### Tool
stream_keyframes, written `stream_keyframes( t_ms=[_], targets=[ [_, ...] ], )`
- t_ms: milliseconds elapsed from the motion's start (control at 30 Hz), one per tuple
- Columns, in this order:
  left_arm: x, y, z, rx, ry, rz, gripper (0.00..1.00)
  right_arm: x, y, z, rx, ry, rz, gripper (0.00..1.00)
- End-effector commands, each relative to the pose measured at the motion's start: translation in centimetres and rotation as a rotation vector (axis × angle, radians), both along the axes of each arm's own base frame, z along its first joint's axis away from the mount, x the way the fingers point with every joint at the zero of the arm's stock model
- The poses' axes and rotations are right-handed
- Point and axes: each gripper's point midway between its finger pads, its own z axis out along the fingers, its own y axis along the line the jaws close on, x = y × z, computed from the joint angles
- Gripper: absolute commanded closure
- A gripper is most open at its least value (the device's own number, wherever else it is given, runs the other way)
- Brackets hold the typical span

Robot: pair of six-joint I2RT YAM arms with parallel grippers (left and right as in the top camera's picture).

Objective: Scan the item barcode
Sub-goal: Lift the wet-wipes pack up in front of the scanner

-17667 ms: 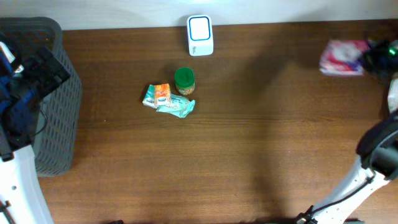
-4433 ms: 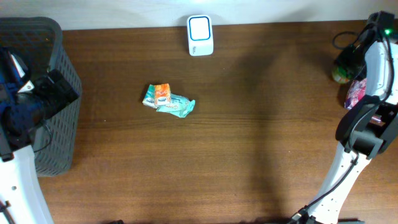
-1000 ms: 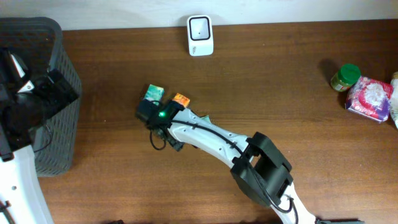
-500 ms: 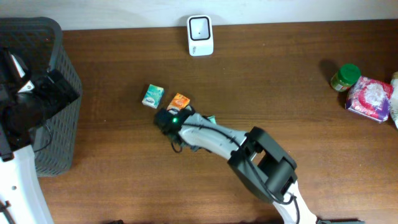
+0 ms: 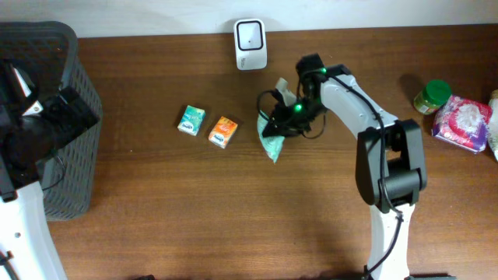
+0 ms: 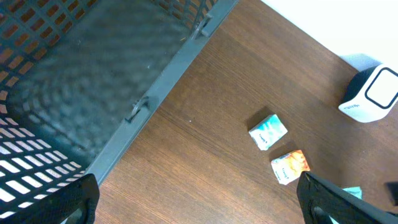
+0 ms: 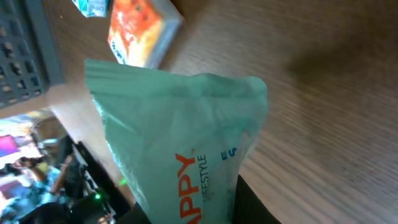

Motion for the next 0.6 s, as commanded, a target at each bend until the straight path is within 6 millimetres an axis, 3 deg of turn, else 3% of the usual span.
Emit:
stream_keyframes(
  t_ms=[0, 33, 67, 133, 233, 300, 367, 433, 567],
  targets=[
    [-0.1, 0.4, 0.1, 0.006, -0.002, 0.017, 0.01, -1.0, -2.3, -2.2, -0.046, 0.047, -0.030, 0.69],
    [-0.1, 0.4, 0.1, 0.006, -0.002, 0.018, 0.01, -1.0, -4.6, -3.8, -0.173, 0.045, -0.043, 0.62],
    [-0.1, 0.4, 0.1, 0.006, -0.002, 0.018, 0.01, -0.9, -5.4, -4.1, -0.208, 0.043, -0.049, 0.50],
    [-0.1, 0.4, 0.1, 0.006, -0.002, 0.018, 0.01, -0.4, -6.4, -3.5, -0.234, 0.041, -0.066, 0.41],
    [-0.1, 0.4, 0.1, 0.006, -0.002, 0.018, 0.01, 0.7, -7.0, -0.8, -0.230, 0.025, -0.067, 0.41],
    [-0.1, 0.4, 0.1, 0.006, -0.002, 0.017, 0.01, 0.3, -6.9, 1.0, -0.234, 0.052, -0.053, 0.40],
    [-0.1, 0.4, 0.1, 0.006, -0.002, 0.018, 0.01, -0.2, -7.4, 0.6, -0.269, 0.071, -0.049, 0.40],
    [-0.1, 0.4, 0.1, 0.006, -0.002, 0.017, 0.01, -0.5, -8.3, -0.5, -0.317, 0.077, -0.048, 0.31],
    [-0.1, 0.4, 0.1, 0.006, -0.002, 0.018, 0.01, -1.3, -8.0, -2.8, -0.297, 0.095, -0.053, 0.30]
  ],
)
